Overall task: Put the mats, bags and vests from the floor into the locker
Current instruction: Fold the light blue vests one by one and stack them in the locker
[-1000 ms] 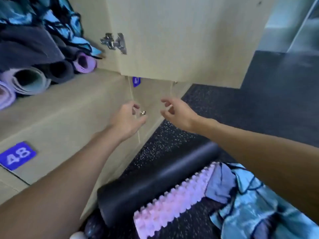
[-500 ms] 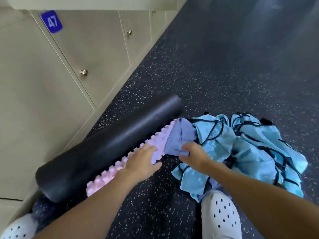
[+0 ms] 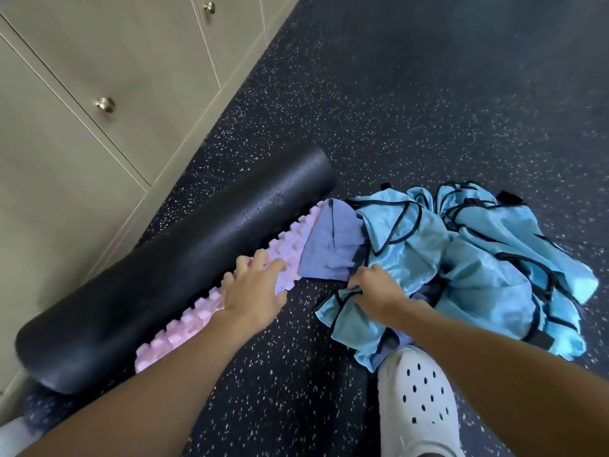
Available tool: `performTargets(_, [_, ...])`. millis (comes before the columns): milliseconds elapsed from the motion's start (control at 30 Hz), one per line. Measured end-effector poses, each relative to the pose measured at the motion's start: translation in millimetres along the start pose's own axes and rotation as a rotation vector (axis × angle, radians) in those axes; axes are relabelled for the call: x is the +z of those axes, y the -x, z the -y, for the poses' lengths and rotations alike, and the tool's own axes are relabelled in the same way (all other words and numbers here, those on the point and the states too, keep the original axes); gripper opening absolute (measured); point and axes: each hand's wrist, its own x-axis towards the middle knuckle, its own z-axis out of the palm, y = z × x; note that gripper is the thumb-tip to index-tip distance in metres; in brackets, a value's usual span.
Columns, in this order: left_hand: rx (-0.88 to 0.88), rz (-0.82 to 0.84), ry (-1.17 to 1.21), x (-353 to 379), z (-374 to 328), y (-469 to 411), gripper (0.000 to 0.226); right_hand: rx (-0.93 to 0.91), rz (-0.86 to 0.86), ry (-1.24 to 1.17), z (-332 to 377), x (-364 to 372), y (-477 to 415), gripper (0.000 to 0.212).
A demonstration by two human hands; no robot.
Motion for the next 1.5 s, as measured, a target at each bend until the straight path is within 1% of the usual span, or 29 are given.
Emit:
performTargets(67, [-0.004, 0.036, -0.017, -9, -4, 2, 0.039, -0.016, -0.047, -0.069, 5, -13, 3, 0.020])
performTargets(133, [0.012, 0.048, 0.034, -23, -9, 5, 0.039, -0.029, -0.074, -0.113, 16, -35, 9, 0.014])
performTargets(167, [0.032, 0.050, 0.110, -31, -11, 7, 0.040, -0.050, -0.083, -0.126, 22, -48, 12, 0.010])
performTargets(233, [0.088, 0.078, 0.373, -52, -17, 12, 0.042, -0.094, -0.109, -0.151, 37, -75, 22, 0.029])
performTargets(267, [0.115, 0.088, 0.502, -66, -22, 15, 0.045, -0.114, -0.137, -0.168, 44, -90, 27, 0.034])
performTargets(333, [0.149, 0.100, 0.650, -100, -32, 22, 0.051, -0.144, -0.192, -0.196, 60, -121, 41, 0.029])
performTargets(433, [0.203, 0.067, 0.668, -152, -42, 34, 0.049, -0.221, -0.244, -0.193, 84, -168, 67, 0.022])
performTargets(567, [0.228, -0.060, 0.556, -206, -39, 56, 0.060, -0.306, -0.326, -0.229, 113, -225, 109, 0.030])
performTargets(633, [0.192, -0.113, 0.625, -232, -38, 72, 0.067, -0.317, -0.357, -0.263, 126, -246, 129, 0.022])
performTargets(667, [0.157, -0.149, 0.692, -243, -39, 80, 0.066, -0.323, -0.380, -0.299, 130, -254, 136, 0.021])
performTargets(700, [0.136, -0.201, 0.774, -253, -40, 86, 0.059, -0.331, -0.405, -0.324, 136, -262, 145, 0.021])
performTargets(800, [0.145, -0.309, 0.975, -283, -48, 113, 0.015, -0.373, -0.469, -0.345, 150, -280, 167, 0.030])
performTargets(833, [0.162, -0.364, 1.013, -292, -49, 122, 0.011, -0.368, -0.488, -0.350, 154, -285, 173, 0.029])
performTargets(900, [0.181, -0.468, 1.073, -317, -49, 141, 0.013, -0.380, -0.539, -0.388, 164, -296, 186, 0.023])
performTargets(967, [0.193, -0.534, 1.142, -344, -45, 159, 0.013, -0.413, -0.578, -0.474, 181, -304, 199, 0.025])
performTargets(1033, [0.193, -0.587, 1.194, -370, -39, 176, 0.013, -0.426, -0.533, -0.639, 204, -310, 210, 0.028])
performTargets(1100, [0.198, -0.640, 1.245, -393, -32, 192, 0.013, -0.452, -0.363, -0.902, 231, -312, 220, 0.021])
performTargets(1133, [0.201, -0.659, 1.264, -402, -28, 200, 0.013, -0.474, -0.241, -1.038, 244, -312, 225, 0.020])
performTargets(1167, [0.205, -0.675, 1.278, -410, -25, 208, 0.014, -0.499, -0.120, -1.143, 253, -310, 228, 0.029])
performTargets(1200, [0.209, -0.686, 1.285, -417, -21, 215, 0.015, -0.526, -0.024, -1.200, 261, -308, 232, 0.039])
performTargets(1267, [0.202, -0.729, 1.278, -425, -13, 227, 0.017, -0.596, 0.109, -1.190, 275, -303, 241, 0.051])
performTargets(1333, [0.176, -0.790, 1.280, -428, -4, 239, 0.014, -0.687, 0.197, -1.058, 286, -298, 249, 0.053])
performTargets(1367, [0.160, -0.810, 1.312, -428, 2, 243, 0.012, -0.727, 0.213, -0.985, 291, -296, 252, 0.047])
performTargets(1433, [0.125, -0.796, 1.482, -425, 13, 252, 0.010, -0.754, 0.177, -0.886, 298, -290, 253, 0.035])
performTargets(1500, [0.078, -0.775, 1.679, -421, 21, 260, 0.011, -0.732, 0.147, -0.849, 305, -286, 252, 0.035])
